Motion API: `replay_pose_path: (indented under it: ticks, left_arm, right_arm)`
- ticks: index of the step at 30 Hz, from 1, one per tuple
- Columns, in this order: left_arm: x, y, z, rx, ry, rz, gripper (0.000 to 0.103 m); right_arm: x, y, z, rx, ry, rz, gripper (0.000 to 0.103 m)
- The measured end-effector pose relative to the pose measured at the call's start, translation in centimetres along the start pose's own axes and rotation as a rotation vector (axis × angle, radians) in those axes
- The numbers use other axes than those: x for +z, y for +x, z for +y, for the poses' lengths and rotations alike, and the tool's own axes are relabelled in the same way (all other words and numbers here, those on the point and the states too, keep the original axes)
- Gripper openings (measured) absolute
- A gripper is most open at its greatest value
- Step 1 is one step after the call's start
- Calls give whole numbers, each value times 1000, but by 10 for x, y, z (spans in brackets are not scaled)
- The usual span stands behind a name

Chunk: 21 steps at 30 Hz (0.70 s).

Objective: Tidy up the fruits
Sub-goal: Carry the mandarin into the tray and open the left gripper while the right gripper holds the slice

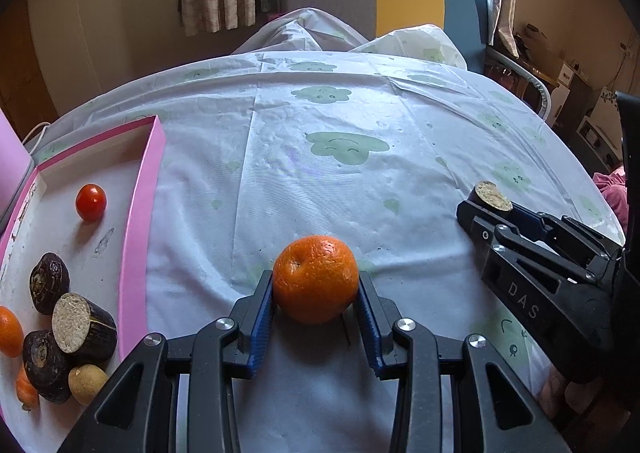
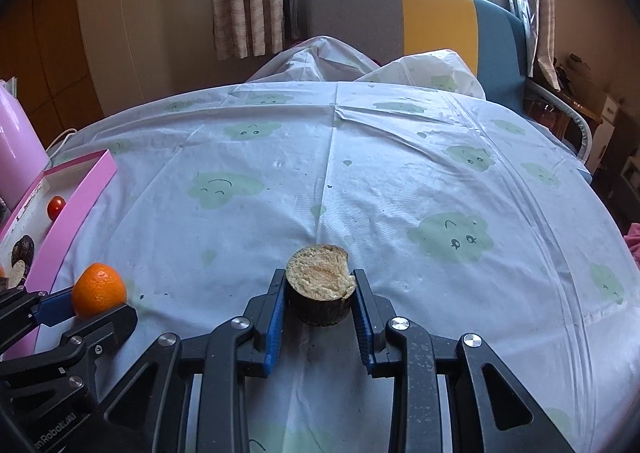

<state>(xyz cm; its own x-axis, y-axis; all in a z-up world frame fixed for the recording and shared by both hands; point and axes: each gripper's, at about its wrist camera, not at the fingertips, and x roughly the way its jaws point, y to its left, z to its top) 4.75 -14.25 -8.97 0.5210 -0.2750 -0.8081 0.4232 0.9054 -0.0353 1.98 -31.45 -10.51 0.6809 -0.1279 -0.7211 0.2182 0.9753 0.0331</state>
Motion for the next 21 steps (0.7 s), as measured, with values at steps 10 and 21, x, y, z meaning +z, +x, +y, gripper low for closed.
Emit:
replay_pose_path:
  ticks: [10,21]
  left_arm:
    - [0,-2,-1,0,4,-2,38]
    - [13,-66,17,-48,-14,-95,38]
  right_arm:
    - [0,1,1,-2,-1,-2,31]
    - [0,1,2,-7,-5,-4,31]
